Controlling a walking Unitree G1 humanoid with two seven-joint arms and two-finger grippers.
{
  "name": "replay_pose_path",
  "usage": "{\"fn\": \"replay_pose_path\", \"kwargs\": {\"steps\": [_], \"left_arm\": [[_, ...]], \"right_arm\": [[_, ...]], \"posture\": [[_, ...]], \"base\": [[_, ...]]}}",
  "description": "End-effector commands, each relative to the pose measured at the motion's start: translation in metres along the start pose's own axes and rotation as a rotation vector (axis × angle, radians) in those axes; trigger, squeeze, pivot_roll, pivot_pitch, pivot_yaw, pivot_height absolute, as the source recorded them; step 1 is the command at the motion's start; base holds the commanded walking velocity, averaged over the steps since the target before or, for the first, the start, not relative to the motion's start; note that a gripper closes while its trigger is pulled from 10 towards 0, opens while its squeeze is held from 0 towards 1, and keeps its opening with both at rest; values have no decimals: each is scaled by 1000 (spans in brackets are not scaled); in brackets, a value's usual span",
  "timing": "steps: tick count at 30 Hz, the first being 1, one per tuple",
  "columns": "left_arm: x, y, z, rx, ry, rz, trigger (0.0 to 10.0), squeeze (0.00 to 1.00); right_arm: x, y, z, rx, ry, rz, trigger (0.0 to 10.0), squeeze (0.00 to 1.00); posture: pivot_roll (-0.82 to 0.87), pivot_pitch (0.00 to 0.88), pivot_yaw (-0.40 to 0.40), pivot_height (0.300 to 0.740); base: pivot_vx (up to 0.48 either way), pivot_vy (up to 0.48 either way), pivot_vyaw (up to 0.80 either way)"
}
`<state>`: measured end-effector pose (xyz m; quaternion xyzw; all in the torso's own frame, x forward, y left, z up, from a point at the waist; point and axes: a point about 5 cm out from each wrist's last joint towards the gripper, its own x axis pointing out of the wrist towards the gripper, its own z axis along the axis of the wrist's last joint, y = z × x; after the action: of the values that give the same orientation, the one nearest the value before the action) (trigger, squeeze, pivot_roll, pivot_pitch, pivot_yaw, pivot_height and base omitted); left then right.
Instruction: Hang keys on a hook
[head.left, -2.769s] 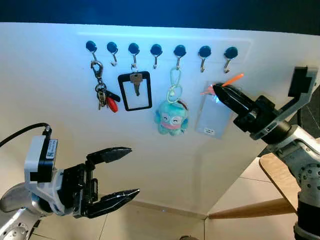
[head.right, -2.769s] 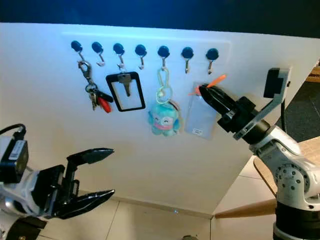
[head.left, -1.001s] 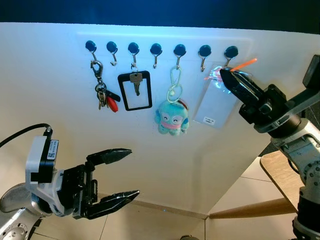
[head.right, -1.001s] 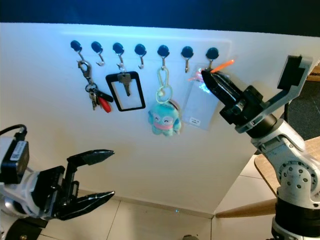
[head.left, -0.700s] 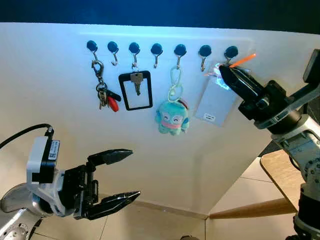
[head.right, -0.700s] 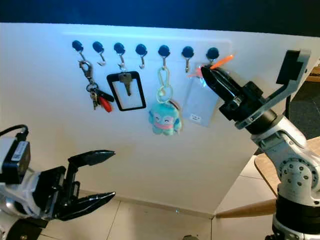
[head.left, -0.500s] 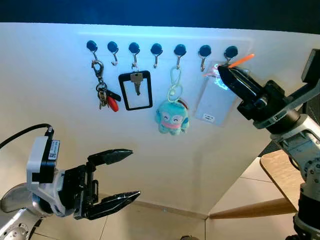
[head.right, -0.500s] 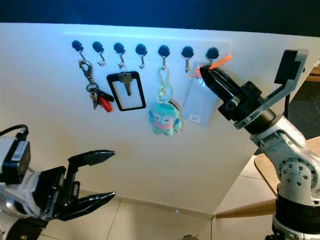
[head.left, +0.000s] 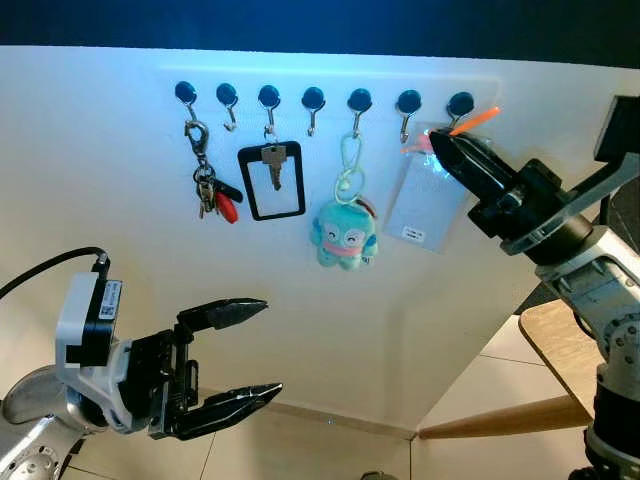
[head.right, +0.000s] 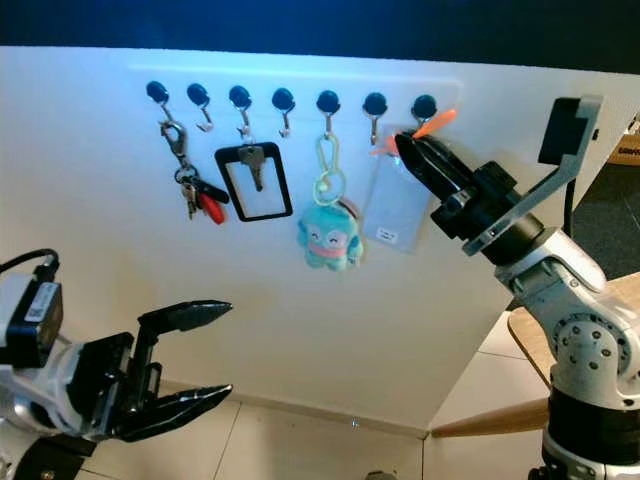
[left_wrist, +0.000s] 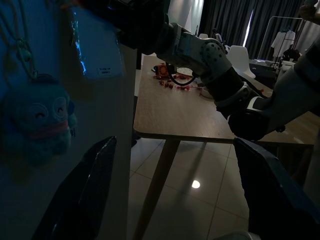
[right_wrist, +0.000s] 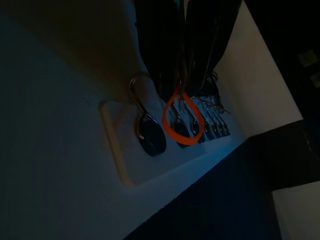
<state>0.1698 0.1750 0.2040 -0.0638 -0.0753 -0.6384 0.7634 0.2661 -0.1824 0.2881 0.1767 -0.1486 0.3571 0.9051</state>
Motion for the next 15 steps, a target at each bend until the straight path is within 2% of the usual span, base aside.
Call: {"fn": "replay_pose_path", "kwargs": {"steps": [1,15], "left_arm": [[0,-2,1,7,37,-20,10000,0],[1,-2,1,4,38,-29,10000,0]], "right_arm": [[-8,-17,-15,16,63,-143,10000,0],[-16,-17,-22,39,55,-164,10000,0]], "posture": [[-123,74,53,740],[-125,74,50,740]], "base": [[0,0,0],[0,0,0]]}}
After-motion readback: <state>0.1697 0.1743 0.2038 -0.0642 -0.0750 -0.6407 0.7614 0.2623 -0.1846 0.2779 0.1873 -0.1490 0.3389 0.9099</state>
